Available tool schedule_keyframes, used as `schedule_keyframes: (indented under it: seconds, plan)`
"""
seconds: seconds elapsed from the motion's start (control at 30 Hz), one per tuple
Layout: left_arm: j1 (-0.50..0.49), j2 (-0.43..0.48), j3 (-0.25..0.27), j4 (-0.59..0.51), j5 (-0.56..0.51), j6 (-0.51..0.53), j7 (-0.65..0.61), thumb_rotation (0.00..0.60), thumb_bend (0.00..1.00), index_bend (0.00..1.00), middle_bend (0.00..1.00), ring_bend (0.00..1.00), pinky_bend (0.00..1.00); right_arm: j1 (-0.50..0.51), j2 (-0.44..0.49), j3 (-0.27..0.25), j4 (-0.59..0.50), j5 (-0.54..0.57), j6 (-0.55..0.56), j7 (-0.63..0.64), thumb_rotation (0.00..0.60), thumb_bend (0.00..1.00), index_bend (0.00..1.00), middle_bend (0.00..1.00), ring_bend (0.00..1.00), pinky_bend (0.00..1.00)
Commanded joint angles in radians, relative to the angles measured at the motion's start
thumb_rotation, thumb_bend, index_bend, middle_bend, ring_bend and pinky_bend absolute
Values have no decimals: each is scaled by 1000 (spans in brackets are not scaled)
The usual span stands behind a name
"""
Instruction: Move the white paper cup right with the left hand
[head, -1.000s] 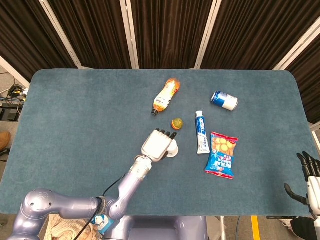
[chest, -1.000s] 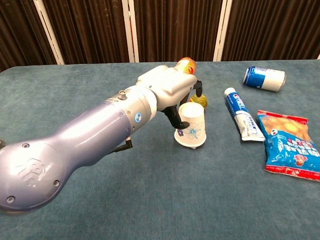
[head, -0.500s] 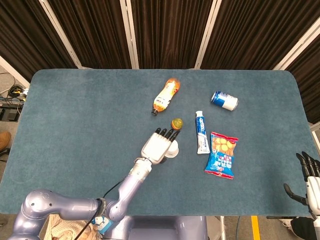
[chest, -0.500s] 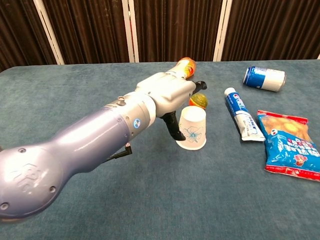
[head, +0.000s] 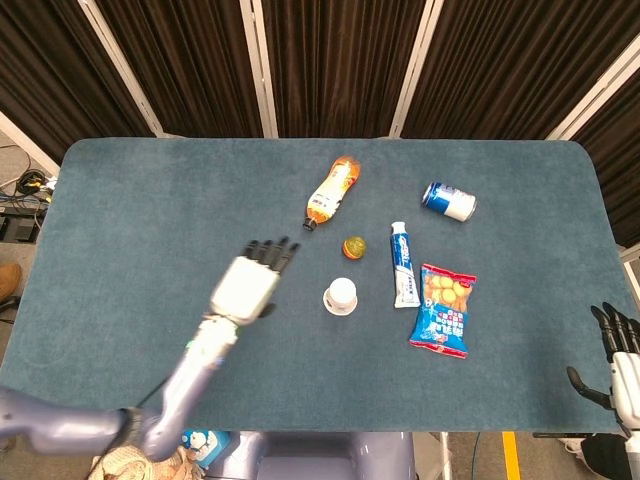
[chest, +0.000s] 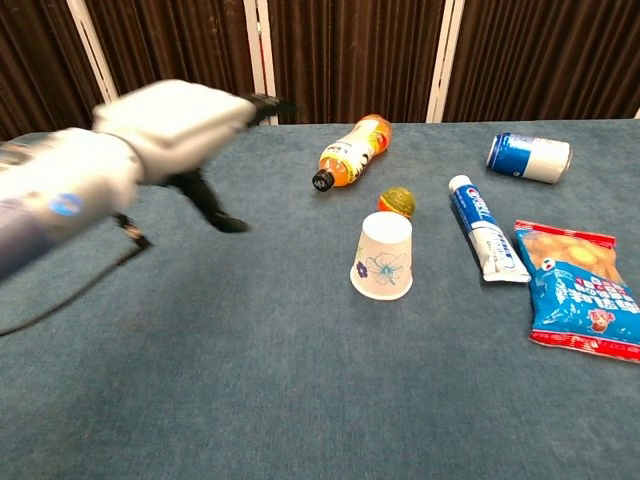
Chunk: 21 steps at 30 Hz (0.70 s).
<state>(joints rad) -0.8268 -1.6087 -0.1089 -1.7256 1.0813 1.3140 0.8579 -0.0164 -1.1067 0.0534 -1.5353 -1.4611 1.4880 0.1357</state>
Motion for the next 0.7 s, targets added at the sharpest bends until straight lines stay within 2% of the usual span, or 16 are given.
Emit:
schedule_keyframes:
  seconds: [0.03,0.17,0.27,0.37,0.5,0.6,0.7]
  plan:
    - [123,183,92,-127,104,111,-78,600,119,36,54,108,186,-1,-4,0,-2,0,5,-13,600,305,0,0,0,35]
    - [212,300,155,-156,174,167,-180,600,118,35,47,108,184,-2,-8,2,-6,6,7,-24,600,305,0,0,0,35]
    - [335,393,245,-119,253,267,-292,600,118,29,43,107,184,-3,-10,6,-6,15,7,-31,600,305,0,0,0,34]
    - [415,432,289,-69,292,316,-391,600,111,4,20,82,155,-4,-10,9,-6,20,7,-31,600,305,0,0,0,35]
    - [507,468,313,-17,312,365,-478,600,88,0,0,34,107,-4,-11,8,-3,15,10,-30,600,305,0,0,0,35]
    - [553,481,314,0,321,389,-521,600,69,0,0,0,18,-4,-13,8,-2,14,12,-32,600,306,0,0,0,35]
    - [595,471,310,46,342,412,-577,600,66,0,0,0,0,-5,-13,8,0,13,14,-31,600,305,0,0,0,35]
